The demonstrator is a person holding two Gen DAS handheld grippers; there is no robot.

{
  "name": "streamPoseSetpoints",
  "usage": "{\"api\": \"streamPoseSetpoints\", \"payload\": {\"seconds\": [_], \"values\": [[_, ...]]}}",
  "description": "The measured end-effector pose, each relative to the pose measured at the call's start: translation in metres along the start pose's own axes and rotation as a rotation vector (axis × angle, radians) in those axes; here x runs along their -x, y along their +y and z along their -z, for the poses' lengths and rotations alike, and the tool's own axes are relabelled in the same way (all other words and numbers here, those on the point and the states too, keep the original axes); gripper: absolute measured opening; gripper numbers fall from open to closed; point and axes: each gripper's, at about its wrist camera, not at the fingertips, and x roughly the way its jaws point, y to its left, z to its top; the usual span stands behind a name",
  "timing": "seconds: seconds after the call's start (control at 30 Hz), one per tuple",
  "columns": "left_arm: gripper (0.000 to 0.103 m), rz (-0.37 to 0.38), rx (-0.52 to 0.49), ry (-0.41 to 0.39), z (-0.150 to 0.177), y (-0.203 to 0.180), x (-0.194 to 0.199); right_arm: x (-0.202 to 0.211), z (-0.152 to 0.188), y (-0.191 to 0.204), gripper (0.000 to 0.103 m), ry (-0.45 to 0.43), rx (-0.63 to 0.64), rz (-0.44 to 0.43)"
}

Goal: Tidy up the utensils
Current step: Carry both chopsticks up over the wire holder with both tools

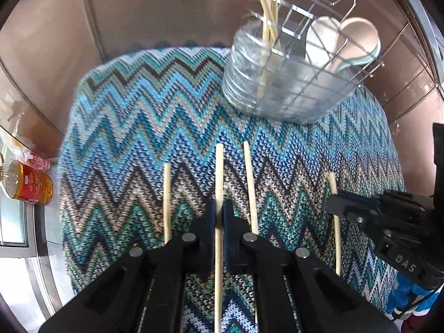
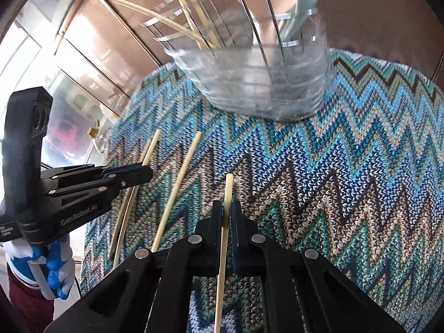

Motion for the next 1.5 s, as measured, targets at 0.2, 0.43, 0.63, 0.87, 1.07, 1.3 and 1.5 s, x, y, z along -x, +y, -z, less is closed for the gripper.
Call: {"api": "streamPoseSetpoints", "payload": {"seconds": [0.2, 0.43, 0.63, 0.87, 1.07, 1.3, 1.5], "values": [[0.004, 0.028, 0.023, -0.070, 0.010, 0.013, 0.031, 0.032, 0.019, 0.009, 0.006, -0.086, 0.035, -0.032], [0.004, 0.066, 0.037, -0.161, 0.031, 0.020, 0.073, 0.075, 0.037, 0.017, 0.005, -0.196, 0.038, -0.075], [0.004, 0.092, 0.029, -0.230, 0.035, 0.009, 0.100, 0.110, 0.042, 0.029, 0.005, -0.275, 0.056, -0.090], [0.004, 0.124, 0.030, -0.299, 0.036, 0.000, 0.129, 0.142, 0.043, 0.043, 0.005, -0.337, 0.077, -0.106], [0.004, 0.147, 0.023, -0.399, 0.035, -0.010, 0.154, 0.170, 0.036, 0.050, 0.005, -0.426, 0.102, -0.098], [0.004, 0.143, 0.017, -0.599, 0.017, -0.019, 0.194, 0.192, 0.001, 0.070, 0.005, -0.550, 0.153, -0.043], [0.004, 0.176, 0.067, -0.763, -0.020, -0.021, 0.212, 0.212, -0.041, 0.076, 0.005, -0.685, 0.182, -0.027]]}}
